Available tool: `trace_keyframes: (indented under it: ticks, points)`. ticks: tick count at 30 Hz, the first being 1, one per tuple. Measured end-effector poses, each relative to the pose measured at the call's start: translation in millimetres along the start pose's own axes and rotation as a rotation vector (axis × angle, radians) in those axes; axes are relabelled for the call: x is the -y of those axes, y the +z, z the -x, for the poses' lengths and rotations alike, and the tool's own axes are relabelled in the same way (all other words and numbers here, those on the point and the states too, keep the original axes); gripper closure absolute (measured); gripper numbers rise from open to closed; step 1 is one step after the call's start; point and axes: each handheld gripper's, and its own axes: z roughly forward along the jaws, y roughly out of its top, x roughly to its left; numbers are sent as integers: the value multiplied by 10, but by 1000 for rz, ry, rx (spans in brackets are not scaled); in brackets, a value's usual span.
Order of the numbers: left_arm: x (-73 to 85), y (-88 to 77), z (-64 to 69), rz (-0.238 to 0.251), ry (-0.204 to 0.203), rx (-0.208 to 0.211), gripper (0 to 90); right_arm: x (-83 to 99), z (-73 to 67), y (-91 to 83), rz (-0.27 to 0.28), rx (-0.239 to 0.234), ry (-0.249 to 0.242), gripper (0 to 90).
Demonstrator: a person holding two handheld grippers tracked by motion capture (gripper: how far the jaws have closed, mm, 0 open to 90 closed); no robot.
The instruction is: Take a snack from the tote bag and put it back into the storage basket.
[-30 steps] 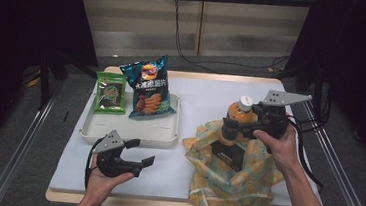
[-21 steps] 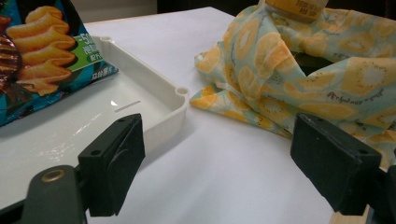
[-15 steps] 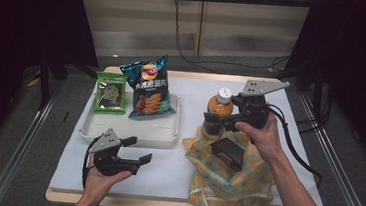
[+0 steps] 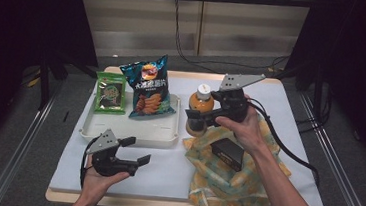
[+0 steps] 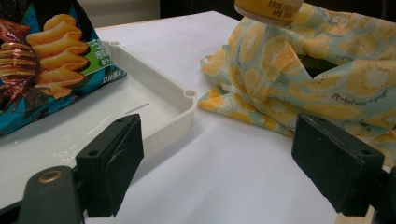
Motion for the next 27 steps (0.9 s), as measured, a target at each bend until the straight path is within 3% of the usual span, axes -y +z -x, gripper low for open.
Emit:
trace_keyframes:
  ticks: [6, 11, 20, 25, 26, 27]
  points:
    - [4, -4, -23, 6, 1, 7, 167, -12, 15, 204, -13, -23, 0, 303]
    - [3, -10, -19, 3, 0, 4, 167, 45, 106, 403, -22, -31, 31, 303]
    - [3, 15, -24, 11, 0, 22, 167, 113, 203, 622, -36, -41, 55, 303]
    - [-5, 14, -9, -2, 7, -3, 167, 53, 177, 747, -54, -48, 32, 303]
    - [-3, 17, -17, 3, 9, 27, 167, 58, 185, 769, -48, -62, 47, 303]
    - [-2, 15, -15, 0, 19, 28, 167, 77, 205, 785, -52, -59, 52, 303]
